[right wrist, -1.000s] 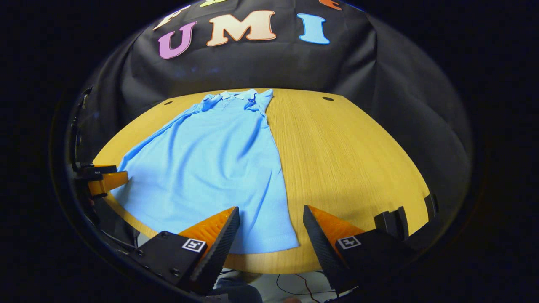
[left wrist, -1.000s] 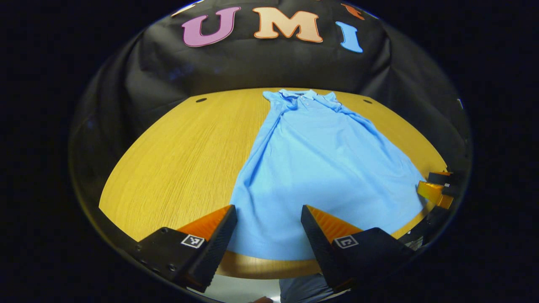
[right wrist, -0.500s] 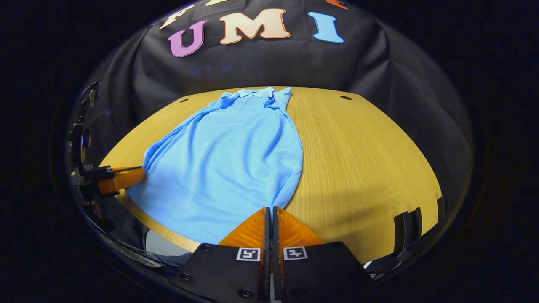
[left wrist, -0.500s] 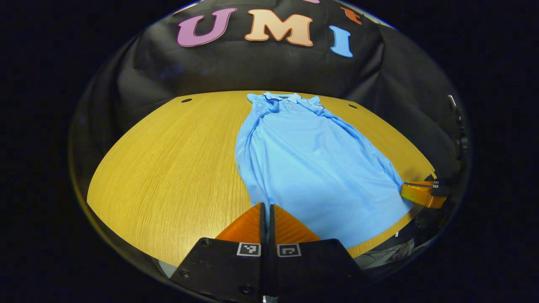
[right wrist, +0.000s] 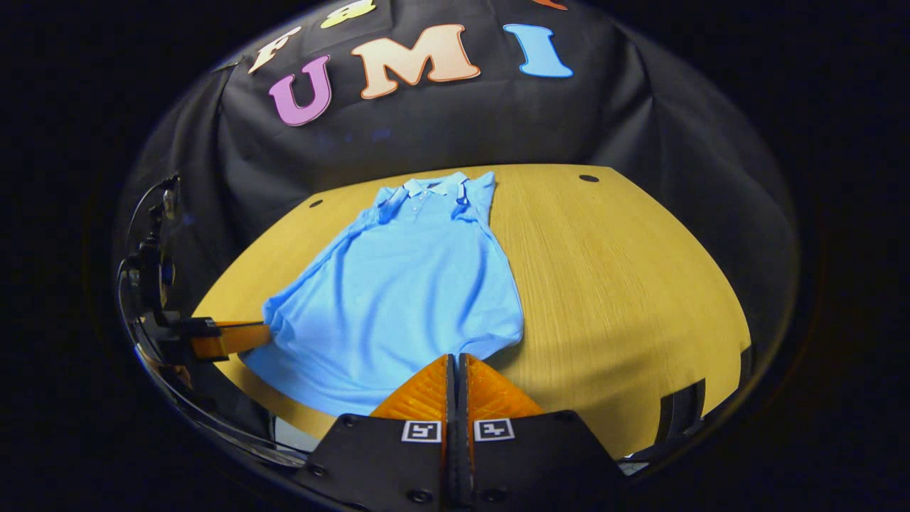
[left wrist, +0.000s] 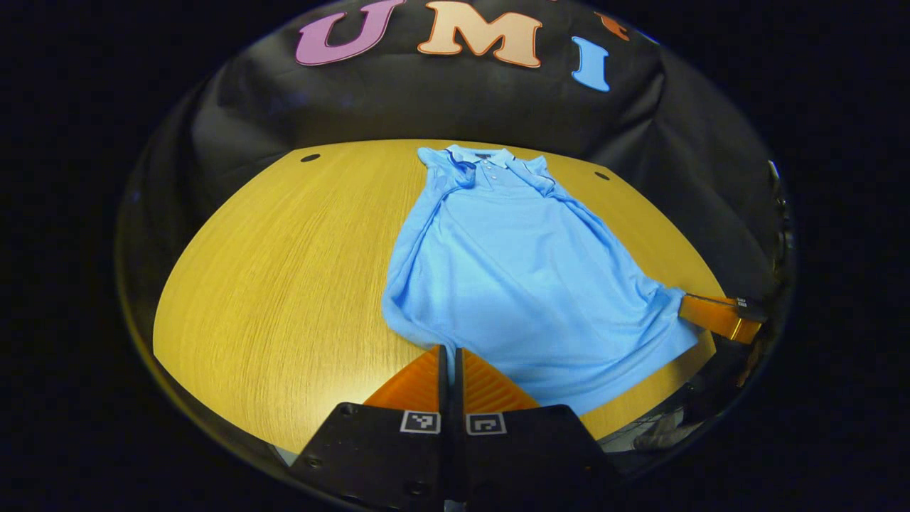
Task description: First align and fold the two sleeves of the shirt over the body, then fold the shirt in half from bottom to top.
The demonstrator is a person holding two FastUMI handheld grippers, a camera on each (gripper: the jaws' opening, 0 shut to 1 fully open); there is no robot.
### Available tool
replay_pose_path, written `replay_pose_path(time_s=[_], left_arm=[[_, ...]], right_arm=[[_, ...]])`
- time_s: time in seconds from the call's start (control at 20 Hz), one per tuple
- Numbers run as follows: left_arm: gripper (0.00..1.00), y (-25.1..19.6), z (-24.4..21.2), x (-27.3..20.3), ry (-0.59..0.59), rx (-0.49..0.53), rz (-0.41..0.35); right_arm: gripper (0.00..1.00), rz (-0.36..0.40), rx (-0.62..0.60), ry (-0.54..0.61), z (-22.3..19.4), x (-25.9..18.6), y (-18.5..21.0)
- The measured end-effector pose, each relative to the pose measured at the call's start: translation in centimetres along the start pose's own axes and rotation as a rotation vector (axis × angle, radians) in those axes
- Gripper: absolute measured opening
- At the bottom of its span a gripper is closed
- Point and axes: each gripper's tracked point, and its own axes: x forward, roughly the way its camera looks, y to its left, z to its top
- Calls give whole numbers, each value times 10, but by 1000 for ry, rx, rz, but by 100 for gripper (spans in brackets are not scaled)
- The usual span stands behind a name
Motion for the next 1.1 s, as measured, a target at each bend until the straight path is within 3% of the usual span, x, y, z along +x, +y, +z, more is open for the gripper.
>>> replay_pose_path(time_s=[0.65, 1.1], left_arm=[[0, 31, 156, 48, -121, -47, -35], [0, 47, 268, 111, -210, 10, -54]], right_arm=[[2, 39, 22, -158, 144, 64, 24], [2, 5, 18, -250, 240, 141, 17]])
